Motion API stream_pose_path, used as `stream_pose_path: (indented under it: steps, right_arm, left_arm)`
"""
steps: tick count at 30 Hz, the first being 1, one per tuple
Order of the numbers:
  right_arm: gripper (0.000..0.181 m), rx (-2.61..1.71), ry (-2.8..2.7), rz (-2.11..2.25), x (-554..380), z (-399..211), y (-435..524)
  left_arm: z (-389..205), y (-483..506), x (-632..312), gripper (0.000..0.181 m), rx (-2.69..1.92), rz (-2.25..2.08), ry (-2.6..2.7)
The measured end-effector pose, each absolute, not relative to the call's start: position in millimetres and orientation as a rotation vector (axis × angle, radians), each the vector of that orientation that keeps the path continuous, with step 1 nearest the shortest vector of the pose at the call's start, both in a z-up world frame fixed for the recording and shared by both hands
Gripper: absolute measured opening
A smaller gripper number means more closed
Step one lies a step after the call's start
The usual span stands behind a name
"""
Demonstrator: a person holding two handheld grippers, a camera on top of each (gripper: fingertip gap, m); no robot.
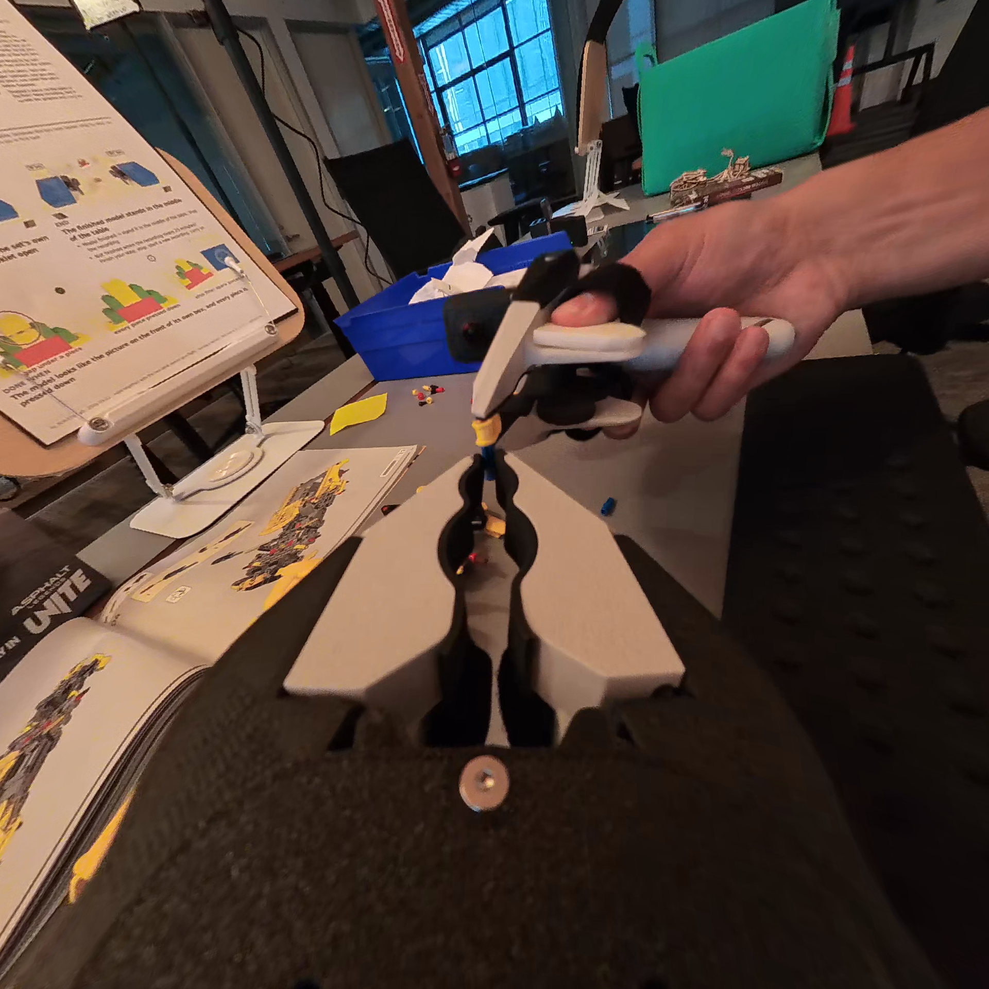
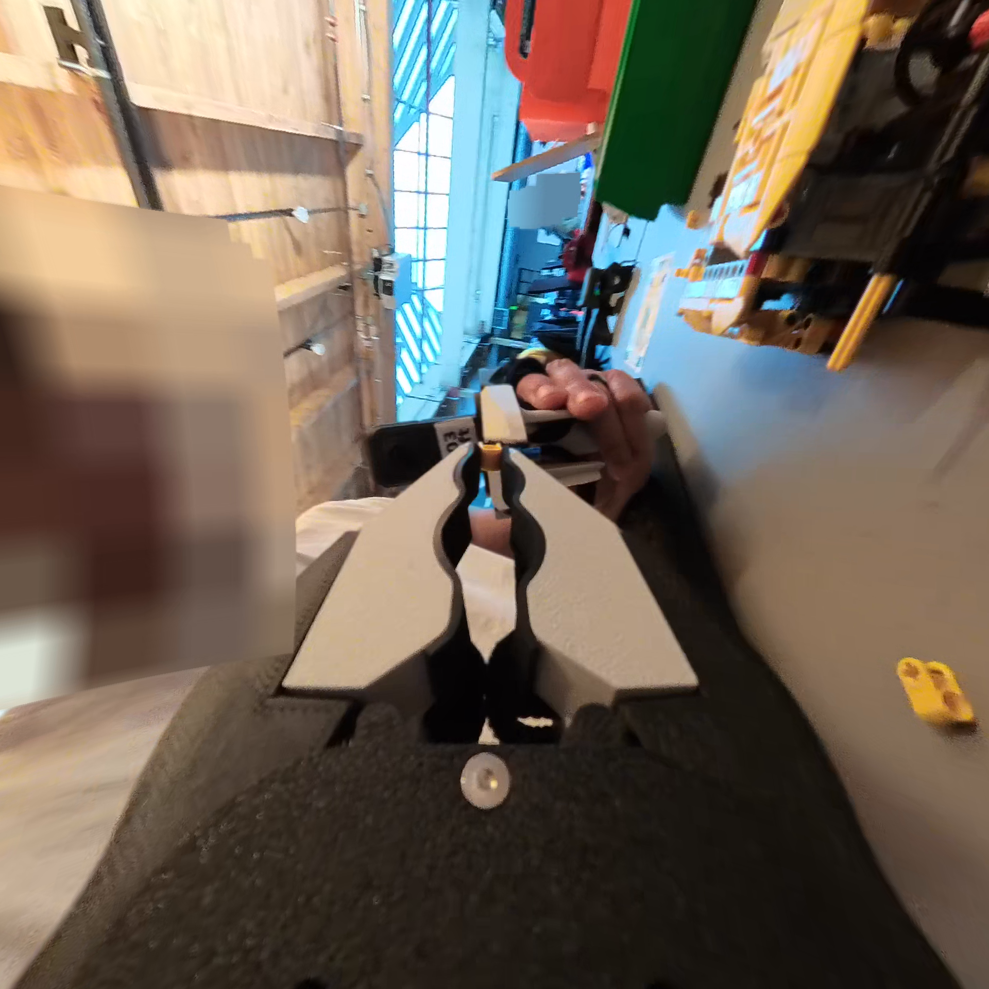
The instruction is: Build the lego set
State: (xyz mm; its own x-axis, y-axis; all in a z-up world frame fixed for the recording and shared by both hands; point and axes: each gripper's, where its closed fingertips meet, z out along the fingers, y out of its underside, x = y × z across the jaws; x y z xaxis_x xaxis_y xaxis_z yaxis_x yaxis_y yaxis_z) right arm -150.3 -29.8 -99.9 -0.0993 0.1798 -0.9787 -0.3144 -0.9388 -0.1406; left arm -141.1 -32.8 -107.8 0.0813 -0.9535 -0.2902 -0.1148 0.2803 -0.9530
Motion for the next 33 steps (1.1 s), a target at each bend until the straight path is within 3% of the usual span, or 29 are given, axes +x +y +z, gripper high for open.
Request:
stream_pose_path:
  steps: [10, 33]
  right_arm:
    - [0.006, -2.049, -0.003, 1.619, -148, -107, -25]
    - [0.006, -1.747, 0.270, 2.048, -146, -85, -35]
  left_arm:
    - [-117, -29, -138, 0.003, -1.144, -0.829, 1.353]
    - [-97, -39, -139, 0.004, -1.015, -0.820, 1.284]
